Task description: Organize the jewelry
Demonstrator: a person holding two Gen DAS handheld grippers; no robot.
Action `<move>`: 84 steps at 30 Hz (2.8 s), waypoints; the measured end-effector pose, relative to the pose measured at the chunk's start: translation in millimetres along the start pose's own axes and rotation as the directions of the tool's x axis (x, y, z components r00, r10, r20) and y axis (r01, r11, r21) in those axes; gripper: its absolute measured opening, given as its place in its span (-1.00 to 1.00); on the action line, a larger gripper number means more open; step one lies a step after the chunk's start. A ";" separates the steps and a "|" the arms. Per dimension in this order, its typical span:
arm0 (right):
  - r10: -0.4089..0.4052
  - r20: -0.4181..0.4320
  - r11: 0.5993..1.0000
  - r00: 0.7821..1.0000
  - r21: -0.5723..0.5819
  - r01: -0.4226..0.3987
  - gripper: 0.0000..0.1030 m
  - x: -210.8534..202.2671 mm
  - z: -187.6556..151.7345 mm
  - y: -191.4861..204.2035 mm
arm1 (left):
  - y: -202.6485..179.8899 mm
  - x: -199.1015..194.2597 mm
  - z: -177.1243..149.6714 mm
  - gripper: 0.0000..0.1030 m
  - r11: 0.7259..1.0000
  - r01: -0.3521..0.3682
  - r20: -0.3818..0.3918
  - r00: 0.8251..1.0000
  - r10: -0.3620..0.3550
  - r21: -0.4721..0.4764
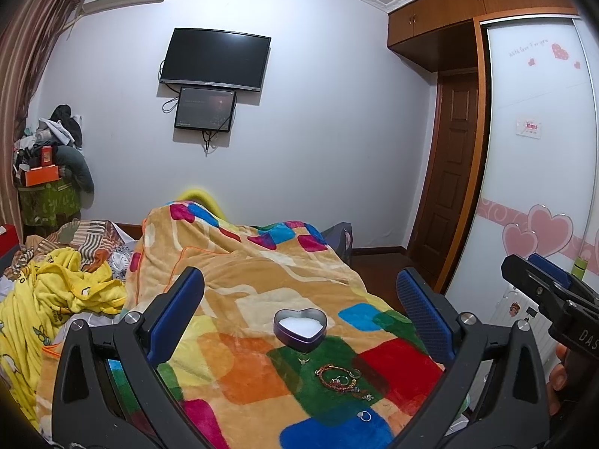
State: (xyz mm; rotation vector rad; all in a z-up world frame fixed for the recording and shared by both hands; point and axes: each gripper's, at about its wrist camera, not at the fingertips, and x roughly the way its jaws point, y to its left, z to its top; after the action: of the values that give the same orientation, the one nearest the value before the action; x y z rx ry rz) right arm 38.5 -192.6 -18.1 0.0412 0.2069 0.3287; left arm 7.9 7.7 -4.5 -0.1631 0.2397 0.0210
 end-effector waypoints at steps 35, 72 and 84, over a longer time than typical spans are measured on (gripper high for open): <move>-0.004 -0.011 1.000 1.000 0.003 0.004 0.66 1.5 -2.8 -0.7 | -2.9 0.3 0.1 1.00 1.000 -0.001 -0.009 1.000 0.001 -0.006; 0.068 -0.428 0.998 0.901 0.024 -0.064 -0.22 77.4 -75.7 -41.1 | -5.8 118.0 -93.0 0.37 0.996 0.086 -0.457 0.887 -0.064 0.027; 0.091 -0.563 0.995 0.822 0.018 -0.098 -0.43 89.9 -112.5 -47.1 | -27.9 138.5 -149.5 0.08 0.977 0.212 -0.657 0.735 -0.168 -0.013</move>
State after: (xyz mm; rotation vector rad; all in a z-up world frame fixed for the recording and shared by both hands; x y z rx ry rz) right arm 113.1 -207.2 -149.2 -0.0610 0.7971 0.4371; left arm 108.5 -44.1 -176.4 -0.1259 0.9347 -0.2572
